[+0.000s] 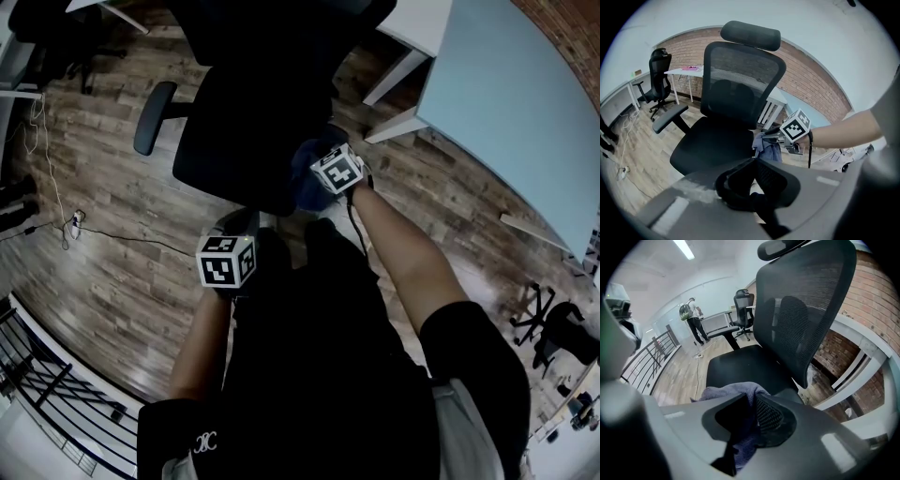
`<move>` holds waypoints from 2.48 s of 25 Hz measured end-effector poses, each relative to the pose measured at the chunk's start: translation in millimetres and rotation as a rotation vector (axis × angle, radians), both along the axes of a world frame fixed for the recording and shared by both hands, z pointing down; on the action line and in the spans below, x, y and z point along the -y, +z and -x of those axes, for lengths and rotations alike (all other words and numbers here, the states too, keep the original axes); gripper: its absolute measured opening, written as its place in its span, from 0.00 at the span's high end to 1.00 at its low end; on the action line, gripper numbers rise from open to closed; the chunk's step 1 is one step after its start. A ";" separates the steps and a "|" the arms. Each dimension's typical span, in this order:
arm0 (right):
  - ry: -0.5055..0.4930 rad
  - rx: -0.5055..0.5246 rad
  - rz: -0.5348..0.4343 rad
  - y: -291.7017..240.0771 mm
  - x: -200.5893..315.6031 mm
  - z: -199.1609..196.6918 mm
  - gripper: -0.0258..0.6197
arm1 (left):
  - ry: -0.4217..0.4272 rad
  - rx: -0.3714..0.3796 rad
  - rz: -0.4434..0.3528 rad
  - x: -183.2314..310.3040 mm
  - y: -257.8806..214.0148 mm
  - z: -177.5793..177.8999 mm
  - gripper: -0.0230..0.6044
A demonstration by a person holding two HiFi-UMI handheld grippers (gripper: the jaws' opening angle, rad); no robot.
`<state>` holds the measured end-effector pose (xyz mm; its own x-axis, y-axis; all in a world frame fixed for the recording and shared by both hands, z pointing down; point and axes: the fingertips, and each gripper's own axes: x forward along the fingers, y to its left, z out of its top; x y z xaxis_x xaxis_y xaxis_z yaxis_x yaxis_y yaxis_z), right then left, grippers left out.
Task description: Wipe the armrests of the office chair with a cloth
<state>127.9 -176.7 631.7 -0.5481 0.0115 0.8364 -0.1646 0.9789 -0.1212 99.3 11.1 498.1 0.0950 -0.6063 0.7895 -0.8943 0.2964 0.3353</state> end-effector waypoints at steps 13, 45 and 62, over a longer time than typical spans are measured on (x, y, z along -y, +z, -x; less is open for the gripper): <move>0.081 0.039 0.080 -4.3 -33.6 -44.2 0.88 | 0.018 -0.009 -0.021 21.9 -0.9 -5.7 0.95; 0.020 -0.118 -0.003 8.0 -56.5 -66.4 0.93 | 0.040 -0.016 -0.012 24.1 6.5 -16.9 0.95; 0.054 -0.089 0.102 -1.6 -85.3 -157.0 0.93 | 0.080 -0.014 -0.020 36.0 7.2 -28.8 0.95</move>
